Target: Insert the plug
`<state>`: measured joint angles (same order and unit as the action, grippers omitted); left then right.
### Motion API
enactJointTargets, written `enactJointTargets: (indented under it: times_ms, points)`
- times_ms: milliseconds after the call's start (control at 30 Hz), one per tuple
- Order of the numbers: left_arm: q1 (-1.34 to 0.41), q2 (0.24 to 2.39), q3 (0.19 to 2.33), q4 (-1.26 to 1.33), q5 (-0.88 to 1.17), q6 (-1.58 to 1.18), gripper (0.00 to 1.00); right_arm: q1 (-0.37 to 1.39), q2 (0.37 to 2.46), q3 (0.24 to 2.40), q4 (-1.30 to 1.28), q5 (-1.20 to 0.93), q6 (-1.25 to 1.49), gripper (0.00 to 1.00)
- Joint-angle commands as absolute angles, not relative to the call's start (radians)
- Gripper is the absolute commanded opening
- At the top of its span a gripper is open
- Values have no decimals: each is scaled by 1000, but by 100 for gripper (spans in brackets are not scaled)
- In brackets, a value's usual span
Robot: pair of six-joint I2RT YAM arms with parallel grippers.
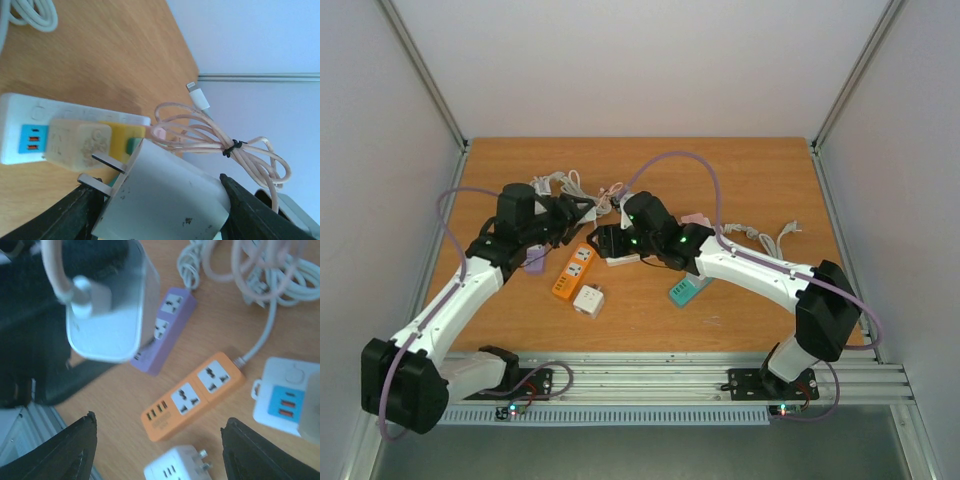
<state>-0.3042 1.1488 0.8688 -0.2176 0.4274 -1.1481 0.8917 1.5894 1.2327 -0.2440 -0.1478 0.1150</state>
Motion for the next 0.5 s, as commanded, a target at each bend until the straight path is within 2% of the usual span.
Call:
enactJointTargets:
  times_ms: [0, 467]
  points:
    - [-301, 1094, 843, -92, 513, -1324, 57, 909, 1597, 1277, -112, -146, 110, 69]
    - [-302, 1027, 789, -111, 538, -1378, 60, 935, 1642, 1296, -21, -12, 44, 63]
